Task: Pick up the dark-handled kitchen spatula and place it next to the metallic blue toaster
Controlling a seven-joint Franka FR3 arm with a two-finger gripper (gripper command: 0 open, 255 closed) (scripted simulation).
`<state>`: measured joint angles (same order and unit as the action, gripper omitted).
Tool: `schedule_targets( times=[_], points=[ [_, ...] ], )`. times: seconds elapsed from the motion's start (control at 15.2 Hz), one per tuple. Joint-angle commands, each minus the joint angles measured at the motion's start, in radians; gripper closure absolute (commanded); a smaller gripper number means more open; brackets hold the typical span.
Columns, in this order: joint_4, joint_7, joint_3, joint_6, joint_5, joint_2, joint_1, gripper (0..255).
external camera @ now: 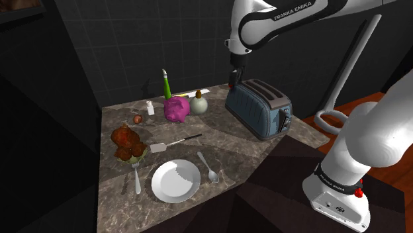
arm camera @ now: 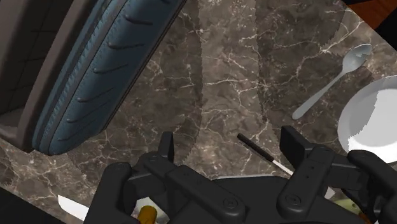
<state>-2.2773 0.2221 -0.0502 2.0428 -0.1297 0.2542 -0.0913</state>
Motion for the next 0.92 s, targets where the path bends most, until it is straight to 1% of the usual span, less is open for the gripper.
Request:
schedule_targets(
  times=[0.0,0.4,0.86],
  points=[
    [0.028,0.043,0.003,0.037,0.006,-0.067,-0.015,0],
    [0.137,0.17,0.018,0.13,0.023,-0.279,-0.044,0],
    [0.293,0.302,0.059,0.198,0.029,-0.518,-0.071,0]
  ],
)
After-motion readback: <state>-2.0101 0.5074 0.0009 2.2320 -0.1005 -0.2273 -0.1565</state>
